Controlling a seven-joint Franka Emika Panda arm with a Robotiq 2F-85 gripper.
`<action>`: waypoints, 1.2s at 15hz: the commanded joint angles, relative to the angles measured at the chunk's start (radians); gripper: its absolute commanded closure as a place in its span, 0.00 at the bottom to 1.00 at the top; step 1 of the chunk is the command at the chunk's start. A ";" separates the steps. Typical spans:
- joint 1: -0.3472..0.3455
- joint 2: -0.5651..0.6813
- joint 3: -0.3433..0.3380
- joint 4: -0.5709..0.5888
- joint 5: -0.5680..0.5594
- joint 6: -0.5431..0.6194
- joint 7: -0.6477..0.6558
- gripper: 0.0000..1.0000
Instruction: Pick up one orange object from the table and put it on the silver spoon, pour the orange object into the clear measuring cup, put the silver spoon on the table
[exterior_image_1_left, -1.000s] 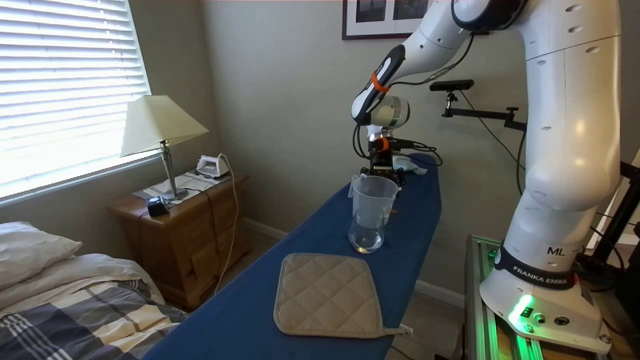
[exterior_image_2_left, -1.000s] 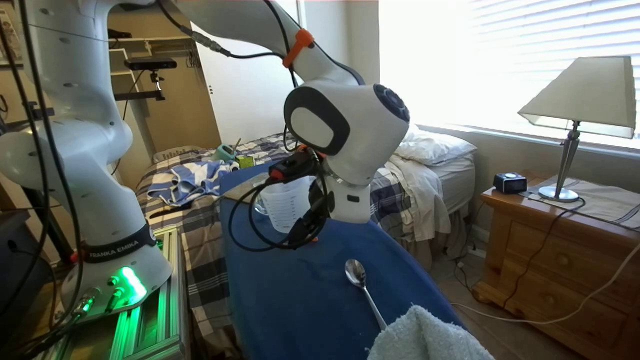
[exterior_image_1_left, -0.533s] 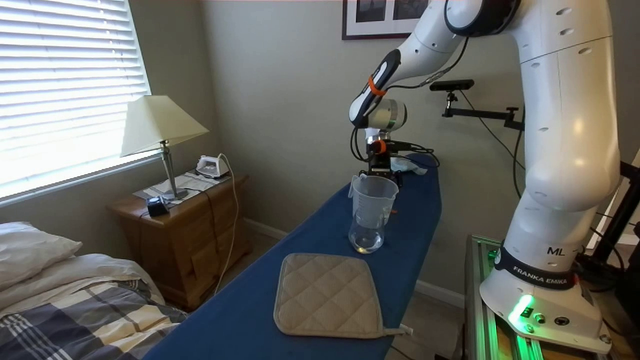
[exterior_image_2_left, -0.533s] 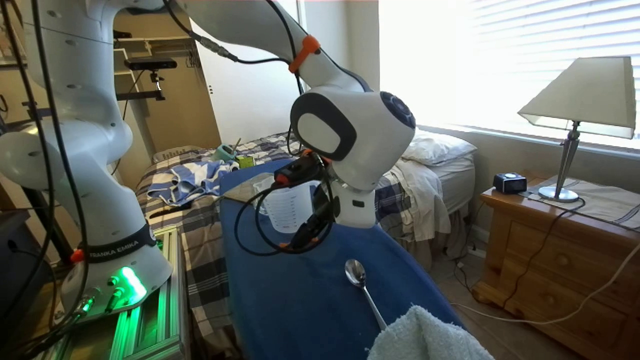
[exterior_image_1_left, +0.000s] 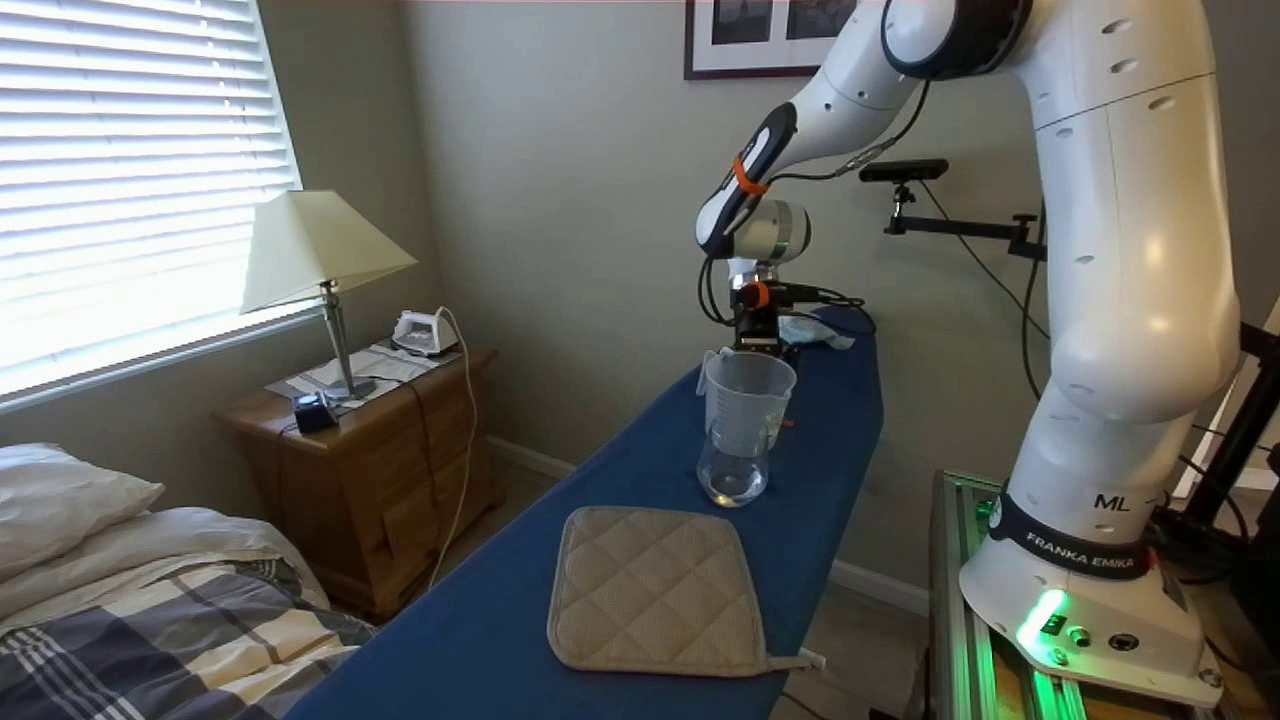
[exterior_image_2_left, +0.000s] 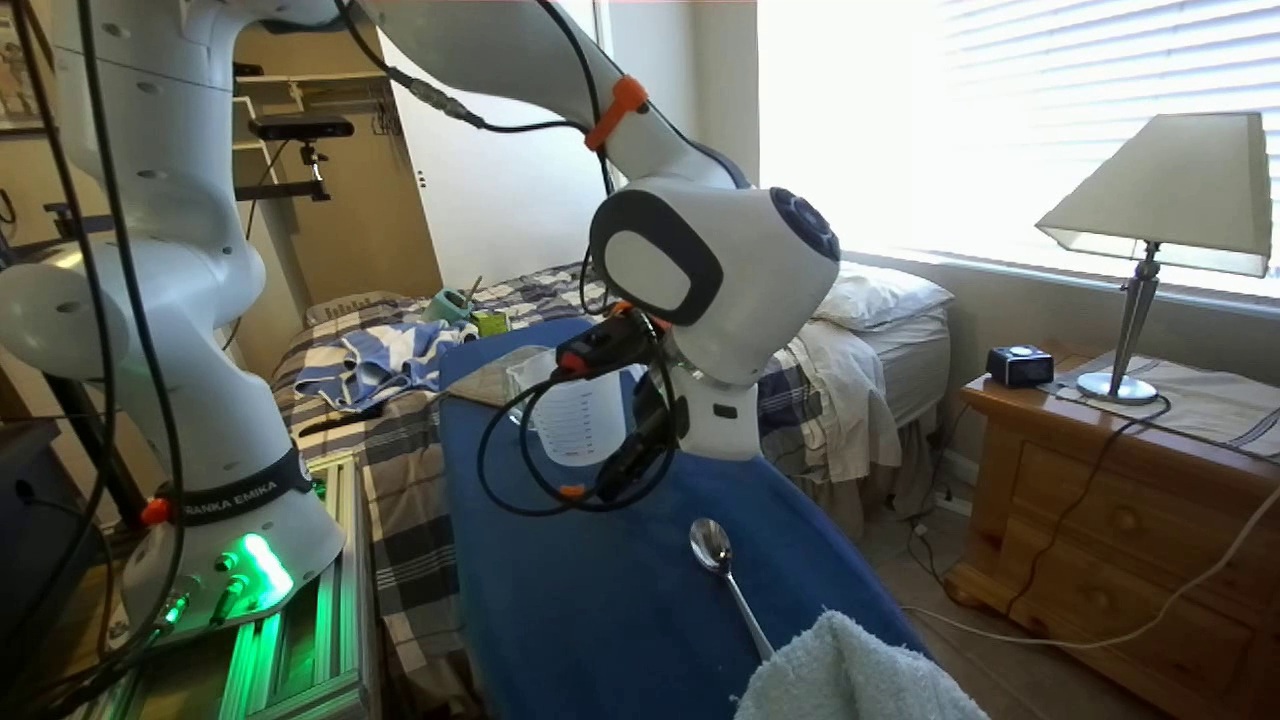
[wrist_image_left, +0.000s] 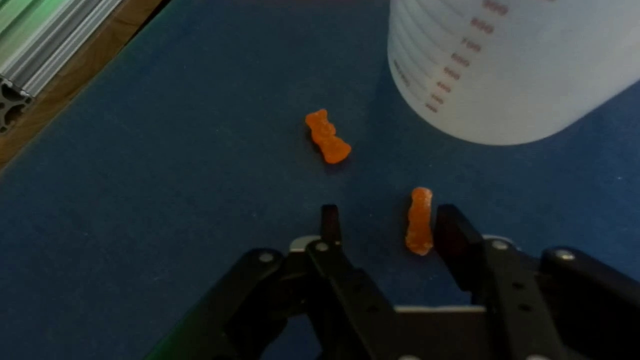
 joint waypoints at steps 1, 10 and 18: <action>-0.020 0.022 0.009 0.030 0.024 -0.014 -0.018 0.50; -0.023 0.021 0.009 0.046 0.027 -0.017 -0.017 0.77; -0.027 0.024 0.008 0.050 0.029 -0.019 -0.015 0.95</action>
